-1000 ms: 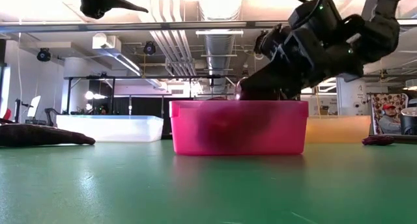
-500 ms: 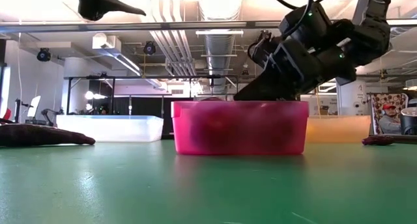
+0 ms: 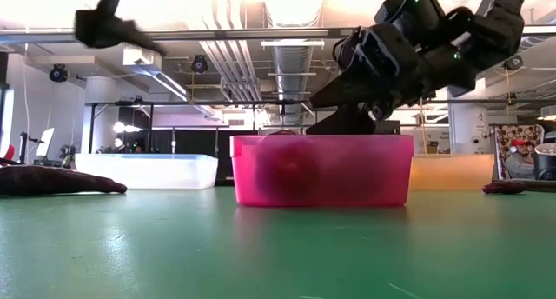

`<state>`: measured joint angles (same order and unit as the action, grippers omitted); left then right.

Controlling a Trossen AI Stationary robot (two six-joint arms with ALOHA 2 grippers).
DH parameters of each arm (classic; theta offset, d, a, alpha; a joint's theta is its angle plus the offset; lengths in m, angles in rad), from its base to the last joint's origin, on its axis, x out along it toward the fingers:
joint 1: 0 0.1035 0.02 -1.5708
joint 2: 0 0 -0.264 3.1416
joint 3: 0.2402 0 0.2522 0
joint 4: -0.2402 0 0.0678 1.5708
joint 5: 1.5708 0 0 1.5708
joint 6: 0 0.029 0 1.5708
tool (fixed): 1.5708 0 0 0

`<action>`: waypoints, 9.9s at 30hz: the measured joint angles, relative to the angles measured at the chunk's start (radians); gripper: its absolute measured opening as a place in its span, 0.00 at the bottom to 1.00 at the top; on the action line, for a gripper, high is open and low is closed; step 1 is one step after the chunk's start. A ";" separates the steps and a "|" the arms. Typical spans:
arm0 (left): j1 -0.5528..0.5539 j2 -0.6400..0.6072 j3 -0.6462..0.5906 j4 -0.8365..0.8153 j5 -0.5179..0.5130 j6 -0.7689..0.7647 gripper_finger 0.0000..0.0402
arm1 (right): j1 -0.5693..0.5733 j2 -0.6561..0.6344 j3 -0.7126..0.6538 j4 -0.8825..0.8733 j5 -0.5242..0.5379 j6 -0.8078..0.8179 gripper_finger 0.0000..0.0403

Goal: Sort produce into baskets
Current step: Put the apple into the red bin, then put the eggplant into the white bin, then adjust the white bin

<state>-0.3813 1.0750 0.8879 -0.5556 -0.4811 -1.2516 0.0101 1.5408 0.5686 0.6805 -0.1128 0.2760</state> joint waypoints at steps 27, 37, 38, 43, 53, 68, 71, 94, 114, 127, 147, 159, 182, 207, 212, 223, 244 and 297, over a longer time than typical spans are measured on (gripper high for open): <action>-0.336 0.331 0.145 -0.427 0.837 -0.134 0.91 | 0.005 -0.301 0.131 -0.558 0.119 0.073 0.91; -0.484 0.496 0.127 -0.437 1.048 -0.165 0.91 | 0.005 -0.294 0.222 -0.642 0.167 0.066 0.91; -0.484 0.503 0.117 -0.439 1.049 -0.169 0.91 | 0.005 -0.294 0.225 -0.648 0.168 0.065 0.91; -0.484 0.528 0.093 -0.438 1.086 -0.190 0.91 | 0.005 -0.294 0.227 -0.676 0.168 0.105 0.91; -0.493 0.671 0.076 -0.290 1.236 -0.173 0.91 | 0.022 -0.294 0.227 -0.698 0.167 0.143 0.91; -0.468 0.699 0.137 -0.350 1.241 -0.188 0.78 | 0.067 -0.321 0.228 -0.787 0.130 0.131 0.91; -0.430 0.668 0.202 -0.410 1.188 -0.194 0.78 | 0.073 -0.344 0.250 -0.861 0.131 0.104 0.91; 0.246 0.578 0.491 -0.403 0.859 0.113 0.77 | 0.287 -0.516 0.441 -1.284 0.243 0.038 0.91; 0.779 0.728 0.756 -0.597 0.998 0.593 0.77 | 0.562 -0.595 0.380 -1.386 0.686 0.402 0.91; 0.909 1.097 0.905 -0.595 1.757 0.684 0.77 | 0.559 -0.590 0.386 -1.379 0.856 0.580 0.91; 0.960 1.232 0.989 -0.696 1.698 0.720 0.85 | 0.533 -0.582 0.379 -1.383 0.849 0.687 0.91; 0.929 1.228 1.064 -0.779 1.648 0.785 0.78 | 0.535 -0.582 0.377 -1.387 0.815 0.654 0.91; 0.572 0.630 0.578 -1.017 0.854 0.948 0.77 | 0.533 -0.578 0.359 -1.490 0.756 0.532 0.91; 0.641 0.445 -0.105 -0.765 0.391 0.865 0.72 | 0.346 -0.517 0.363 -1.208 0.761 0.561 0.91; 0.652 0.518 -0.139 -0.691 0.393 0.937 0.67 | 0.327 -0.423 0.403 -1.117 0.732 0.554 0.91; 0.635 0.600 -0.156 -0.614 0.369 0.985 0.40 | 0.327 -0.208 0.629 -1.249 0.678 0.538 0.91; 1.081 0.581 0.374 -0.447 -0.144 1.621 0.33 | 0.287 -0.120 0.897 -1.427 0.691 0.566 0.91; 1.047 0.756 0.672 -0.933 0.257 1.149 0.71 | 0.347 -0.154 0.882 -1.732 0.654 0.471 0.91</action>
<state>0.6660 1.8313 1.5601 -1.4887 -0.2241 -0.1024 0.3573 1.3868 1.4506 -1.0514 0.5415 0.7471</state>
